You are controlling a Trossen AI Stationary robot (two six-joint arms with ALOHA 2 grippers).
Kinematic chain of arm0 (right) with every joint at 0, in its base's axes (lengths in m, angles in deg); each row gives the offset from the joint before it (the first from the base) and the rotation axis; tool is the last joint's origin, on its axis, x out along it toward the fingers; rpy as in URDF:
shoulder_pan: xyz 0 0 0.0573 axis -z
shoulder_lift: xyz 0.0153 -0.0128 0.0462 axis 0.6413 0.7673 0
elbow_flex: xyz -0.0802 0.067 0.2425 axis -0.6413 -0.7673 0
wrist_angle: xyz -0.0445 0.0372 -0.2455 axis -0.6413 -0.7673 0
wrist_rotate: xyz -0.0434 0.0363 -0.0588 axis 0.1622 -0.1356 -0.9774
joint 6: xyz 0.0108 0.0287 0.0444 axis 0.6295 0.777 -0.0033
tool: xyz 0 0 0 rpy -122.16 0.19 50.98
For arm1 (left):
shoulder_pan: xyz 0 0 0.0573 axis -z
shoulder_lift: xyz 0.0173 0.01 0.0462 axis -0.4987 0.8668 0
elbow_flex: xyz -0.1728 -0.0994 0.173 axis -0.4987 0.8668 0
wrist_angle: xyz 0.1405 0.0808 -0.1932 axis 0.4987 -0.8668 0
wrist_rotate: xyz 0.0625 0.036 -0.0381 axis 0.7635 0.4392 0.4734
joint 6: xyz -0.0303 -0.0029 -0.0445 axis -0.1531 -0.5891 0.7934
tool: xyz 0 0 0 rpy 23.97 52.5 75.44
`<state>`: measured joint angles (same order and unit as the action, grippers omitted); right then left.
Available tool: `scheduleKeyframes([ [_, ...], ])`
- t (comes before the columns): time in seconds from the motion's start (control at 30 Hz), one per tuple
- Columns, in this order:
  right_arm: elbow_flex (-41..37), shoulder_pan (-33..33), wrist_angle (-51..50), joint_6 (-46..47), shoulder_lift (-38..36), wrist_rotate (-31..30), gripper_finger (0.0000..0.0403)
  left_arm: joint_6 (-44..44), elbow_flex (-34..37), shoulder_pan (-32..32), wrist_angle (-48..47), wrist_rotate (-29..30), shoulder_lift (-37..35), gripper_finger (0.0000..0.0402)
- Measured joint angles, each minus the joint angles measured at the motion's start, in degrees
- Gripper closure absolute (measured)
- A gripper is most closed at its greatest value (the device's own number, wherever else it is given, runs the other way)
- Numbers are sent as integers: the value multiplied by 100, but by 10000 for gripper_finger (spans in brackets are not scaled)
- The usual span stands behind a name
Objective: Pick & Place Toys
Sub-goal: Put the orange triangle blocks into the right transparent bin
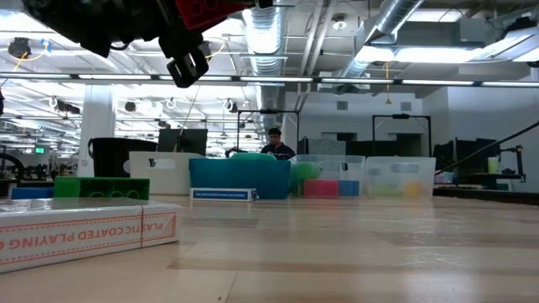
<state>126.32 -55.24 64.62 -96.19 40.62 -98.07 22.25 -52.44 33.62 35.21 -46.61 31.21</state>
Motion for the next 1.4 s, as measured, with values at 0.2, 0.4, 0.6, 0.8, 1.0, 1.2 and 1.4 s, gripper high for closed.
scheduleKeyframes([
  [0.2,-7,0,-13,4,2,-14,226,-12,0,0,-29,-4,0,264],
  [0.4,-10,2,-15,-17,2,-35,235,5,0,2,-31,-13,0,264],
  [0.6,-11,2,-7,-38,4,-59,236,10,0,2,-31,-13,0,250],
  [0.8,-22,-4,-45,34,13,-43,243,-54,0,2,8,-28,0,214],
  [1.0,-48,-13,-149,83,37,4,244,91,-20,2,91,-48,-52,163],
  [1.2,-35,-20,-440,92,24,-237,244,31,-17,-214,-233,-202,-385,107],
  [1.4,-39,-88,-1104,92,37,-1491,244,-262,-11,-741,-1039,-209,-1263,69],
])
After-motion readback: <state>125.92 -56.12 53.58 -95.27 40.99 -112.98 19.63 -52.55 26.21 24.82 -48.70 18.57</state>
